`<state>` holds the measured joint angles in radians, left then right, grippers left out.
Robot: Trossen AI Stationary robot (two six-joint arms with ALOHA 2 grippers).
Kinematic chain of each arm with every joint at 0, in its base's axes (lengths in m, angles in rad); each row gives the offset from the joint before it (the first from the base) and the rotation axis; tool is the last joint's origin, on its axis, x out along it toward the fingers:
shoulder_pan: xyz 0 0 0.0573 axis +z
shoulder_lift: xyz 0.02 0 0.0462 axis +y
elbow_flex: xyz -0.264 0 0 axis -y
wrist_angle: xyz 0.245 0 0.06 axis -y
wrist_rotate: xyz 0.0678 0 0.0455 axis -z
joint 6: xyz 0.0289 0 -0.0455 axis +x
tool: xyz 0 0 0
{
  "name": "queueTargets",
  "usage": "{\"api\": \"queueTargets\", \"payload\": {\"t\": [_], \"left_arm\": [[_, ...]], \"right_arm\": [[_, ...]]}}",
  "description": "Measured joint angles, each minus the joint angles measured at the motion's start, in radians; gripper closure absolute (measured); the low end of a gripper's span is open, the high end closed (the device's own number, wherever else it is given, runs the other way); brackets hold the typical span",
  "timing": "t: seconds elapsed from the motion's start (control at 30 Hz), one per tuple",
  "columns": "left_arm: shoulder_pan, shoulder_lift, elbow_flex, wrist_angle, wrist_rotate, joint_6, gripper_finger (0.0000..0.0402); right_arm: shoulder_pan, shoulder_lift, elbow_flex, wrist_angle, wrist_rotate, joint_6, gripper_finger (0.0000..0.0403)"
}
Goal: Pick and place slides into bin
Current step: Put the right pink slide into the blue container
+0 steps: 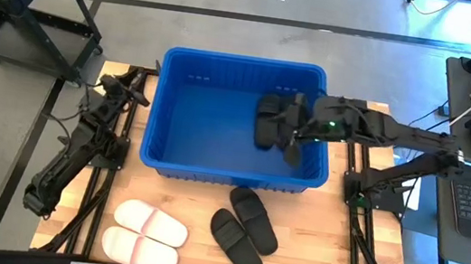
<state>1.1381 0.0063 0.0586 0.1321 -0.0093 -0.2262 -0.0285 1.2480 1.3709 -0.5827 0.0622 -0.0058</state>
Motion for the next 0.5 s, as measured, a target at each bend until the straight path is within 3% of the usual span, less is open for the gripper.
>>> {"api": "queueTargets", "payload": {"t": [0.07, 0.2, 0.27, 0.37, 0.5], "left_arm": [[0.000, 0.000, 0.012, 0.043, 0.018, 0.023, 0.0218], [0.000, 0.000, 0.116, 0.010, -0.079, 0.122, 0.0218], [0.000, 0.000, 0.188, 0.006, -0.068, 0.165, 0.0218], [-0.003, 0.004, 0.308, 0.011, 0.032, 0.195, 0.0218], [-0.003, 0.042, 0.470, -0.018, 0.220, 0.109, 0.0218]], "right_arm": [[-0.005, -0.069, -0.073, 0.063, -0.003, -0.001, 0.0164], [-0.027, -0.215, -0.200, 0.113, -0.002, -0.034, 0.0164], [-0.042, -0.282, -0.255, 0.107, 0.001, -0.065, 0.0164], [-0.074, -0.391, -0.328, 0.116, 0.020, -0.096, 0.0164], [-0.117, -0.524, -0.415, 0.109, 0.030, -0.153, 0.0164]]}}
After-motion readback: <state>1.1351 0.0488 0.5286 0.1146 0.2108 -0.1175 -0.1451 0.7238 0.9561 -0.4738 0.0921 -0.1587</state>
